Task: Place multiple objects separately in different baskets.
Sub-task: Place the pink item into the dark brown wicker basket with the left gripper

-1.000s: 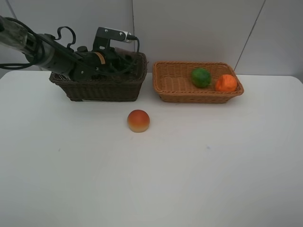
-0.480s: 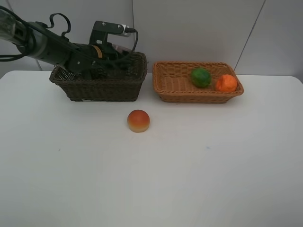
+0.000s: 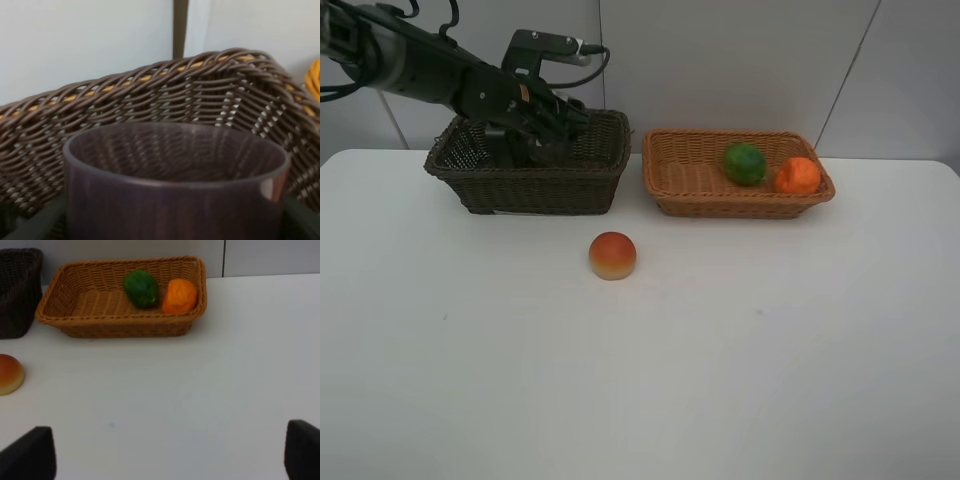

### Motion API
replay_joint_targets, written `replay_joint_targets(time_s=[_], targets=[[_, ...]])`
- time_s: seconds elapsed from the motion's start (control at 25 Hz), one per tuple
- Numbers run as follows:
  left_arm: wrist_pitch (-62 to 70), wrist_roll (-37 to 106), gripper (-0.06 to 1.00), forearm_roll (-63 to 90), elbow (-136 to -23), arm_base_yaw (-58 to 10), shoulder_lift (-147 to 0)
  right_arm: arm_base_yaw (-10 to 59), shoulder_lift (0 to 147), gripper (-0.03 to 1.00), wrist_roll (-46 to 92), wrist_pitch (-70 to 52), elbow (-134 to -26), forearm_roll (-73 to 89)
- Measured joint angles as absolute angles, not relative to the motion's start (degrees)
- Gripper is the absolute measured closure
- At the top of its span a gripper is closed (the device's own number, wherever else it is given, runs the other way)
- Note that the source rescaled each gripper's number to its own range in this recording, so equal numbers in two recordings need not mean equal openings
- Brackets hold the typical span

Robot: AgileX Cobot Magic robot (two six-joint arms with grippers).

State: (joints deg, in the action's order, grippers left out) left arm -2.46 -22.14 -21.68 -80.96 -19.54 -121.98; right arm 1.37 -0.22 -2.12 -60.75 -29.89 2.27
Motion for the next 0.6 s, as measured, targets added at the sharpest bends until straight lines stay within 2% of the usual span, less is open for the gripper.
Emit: replay_joint_targets(time_s=[0.16,0.6], targets=[[1.28,-21.89,0.18,-21.83,-83.0,-19.54,-121.87,1.37,-0.22,-0.03,-2.12,-60.75,-29.89,2.27],[1.04,-18.75,0.18,-23.71,-83.14,-19.54,-121.69,1.37,-0.22,-0.03,-2.12,-60.75,-29.89,2.27]])
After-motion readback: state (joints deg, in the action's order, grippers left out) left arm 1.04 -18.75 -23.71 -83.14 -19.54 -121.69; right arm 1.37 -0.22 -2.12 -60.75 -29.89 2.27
